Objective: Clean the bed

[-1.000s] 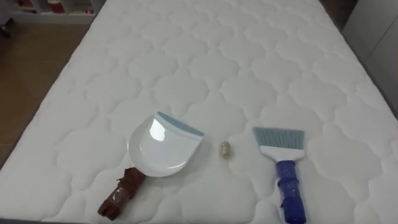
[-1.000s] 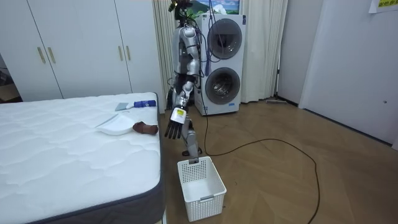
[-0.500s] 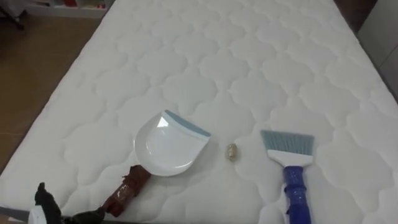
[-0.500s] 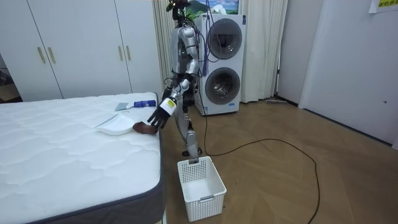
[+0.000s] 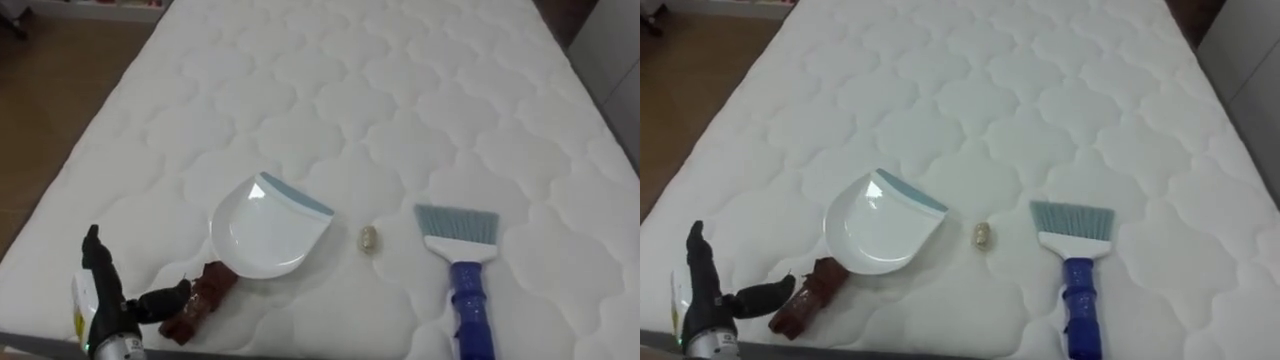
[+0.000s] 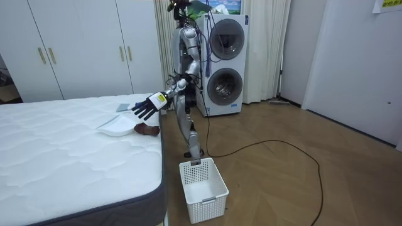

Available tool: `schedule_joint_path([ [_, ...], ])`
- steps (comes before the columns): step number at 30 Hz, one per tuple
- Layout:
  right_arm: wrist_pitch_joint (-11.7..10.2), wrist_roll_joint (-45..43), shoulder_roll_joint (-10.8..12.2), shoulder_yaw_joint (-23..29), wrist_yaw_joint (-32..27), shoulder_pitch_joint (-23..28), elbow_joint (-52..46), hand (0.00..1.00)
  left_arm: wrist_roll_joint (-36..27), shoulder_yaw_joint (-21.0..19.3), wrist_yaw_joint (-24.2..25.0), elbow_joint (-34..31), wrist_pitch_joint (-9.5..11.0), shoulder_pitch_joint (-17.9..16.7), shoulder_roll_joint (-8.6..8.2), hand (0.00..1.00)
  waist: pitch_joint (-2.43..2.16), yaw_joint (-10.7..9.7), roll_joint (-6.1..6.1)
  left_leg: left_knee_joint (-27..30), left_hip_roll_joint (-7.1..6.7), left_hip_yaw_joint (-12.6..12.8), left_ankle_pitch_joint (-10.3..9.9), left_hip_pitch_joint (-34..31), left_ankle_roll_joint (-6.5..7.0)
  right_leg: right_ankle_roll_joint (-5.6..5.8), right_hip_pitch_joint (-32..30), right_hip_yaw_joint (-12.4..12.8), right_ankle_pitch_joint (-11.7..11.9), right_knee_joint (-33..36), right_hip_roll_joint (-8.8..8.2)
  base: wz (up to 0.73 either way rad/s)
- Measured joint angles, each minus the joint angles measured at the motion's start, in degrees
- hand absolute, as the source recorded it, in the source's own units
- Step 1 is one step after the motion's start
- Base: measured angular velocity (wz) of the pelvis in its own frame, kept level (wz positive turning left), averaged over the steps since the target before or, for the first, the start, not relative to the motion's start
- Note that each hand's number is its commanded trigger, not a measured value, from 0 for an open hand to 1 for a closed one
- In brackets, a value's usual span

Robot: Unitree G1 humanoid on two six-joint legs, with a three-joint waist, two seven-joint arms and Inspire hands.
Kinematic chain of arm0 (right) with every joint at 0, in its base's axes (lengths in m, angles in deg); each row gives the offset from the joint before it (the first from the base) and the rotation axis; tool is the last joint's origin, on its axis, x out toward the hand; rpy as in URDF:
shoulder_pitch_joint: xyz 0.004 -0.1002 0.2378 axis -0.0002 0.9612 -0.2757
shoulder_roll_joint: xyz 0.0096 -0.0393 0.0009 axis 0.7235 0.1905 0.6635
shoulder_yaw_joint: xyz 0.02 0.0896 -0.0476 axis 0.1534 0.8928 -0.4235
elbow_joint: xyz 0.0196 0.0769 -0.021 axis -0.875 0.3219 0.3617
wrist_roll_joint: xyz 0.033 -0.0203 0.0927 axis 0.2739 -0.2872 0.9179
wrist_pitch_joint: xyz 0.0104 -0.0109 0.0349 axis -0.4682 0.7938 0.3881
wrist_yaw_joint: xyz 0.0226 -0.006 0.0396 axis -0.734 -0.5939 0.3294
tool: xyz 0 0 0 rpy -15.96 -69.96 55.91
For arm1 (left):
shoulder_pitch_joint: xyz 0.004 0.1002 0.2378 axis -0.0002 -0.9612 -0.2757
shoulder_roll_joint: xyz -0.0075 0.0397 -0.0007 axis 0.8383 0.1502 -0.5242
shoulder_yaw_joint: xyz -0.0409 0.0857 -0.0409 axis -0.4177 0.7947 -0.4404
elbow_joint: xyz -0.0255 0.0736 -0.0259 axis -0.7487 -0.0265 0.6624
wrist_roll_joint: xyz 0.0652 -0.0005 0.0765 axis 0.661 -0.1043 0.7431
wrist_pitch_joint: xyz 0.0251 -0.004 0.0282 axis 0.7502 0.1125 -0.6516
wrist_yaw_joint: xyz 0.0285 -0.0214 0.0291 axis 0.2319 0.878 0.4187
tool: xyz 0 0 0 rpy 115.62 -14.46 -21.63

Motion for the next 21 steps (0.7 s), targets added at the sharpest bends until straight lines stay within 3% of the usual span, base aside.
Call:
schedule_joint_path([
  [9,-0.14,2.91,0.01,0.10,0.02,0.69,-1.99,0.00,0.10,1.08,0.13,0.02,-0.08,0.48,0.69,0.00,0.06,-2.32,0.32,0.49,-0.04,-0.02,0.01,-1.10,0.00,0.00,-1.14,-0.04,0.00,-0.05,-0.06,0.00],
  [12,-0.14,3.09,-0.15,0.11,0.10,0.86,-2.81,0.00,0.24,1.96,0.13,0.02,-0.09,1.33,0.71,0.00,-0.03,-2.47,0.66,0.55,-0.03,0.02,0.01,-1.91,0.00,0.00,-1.88,-0.03,0.00,-0.05,-0.06,0.00],
  [16,-0.01,3.77,-0.90,0.01,0.46,0.84,-3.33,0.00,0.40,4.72,0.39,0.78,-0.43,2.64,0.71,0.00,0.18,-2.46,1.50,0.82,0.00,0.66,0.01,-2.55,0.00,0.00,-2.53,0.09,0.00,0.01,-0.11,-0.02],
  [17,0.20,3.86,-1.02,-0.01,0.48,0.63,-3.31,0.00,0.42,5.61,1.27,1.32,-0.77,2.95,0.71,0.00,-0.01,-2.43,1.79,0.93,0.04,1.01,0.01,-2.98,0.00,0.00,-3.04,0.40,0.00,0.05,-0.10,-0.10],
  [21,0.41,4.61,-1.06,-0.07,0.30,-0.05,-3.26,0.00,2.15,6.89,2.87,1.79,-1.58,3.24,0.70,0.00,0.04,-2.77,2.05,1.04,0.10,1.06,0.13,-4.65,-0.05,-0.12,-4.46,0.50,0.08,0.11,-0.05,-0.03],
])
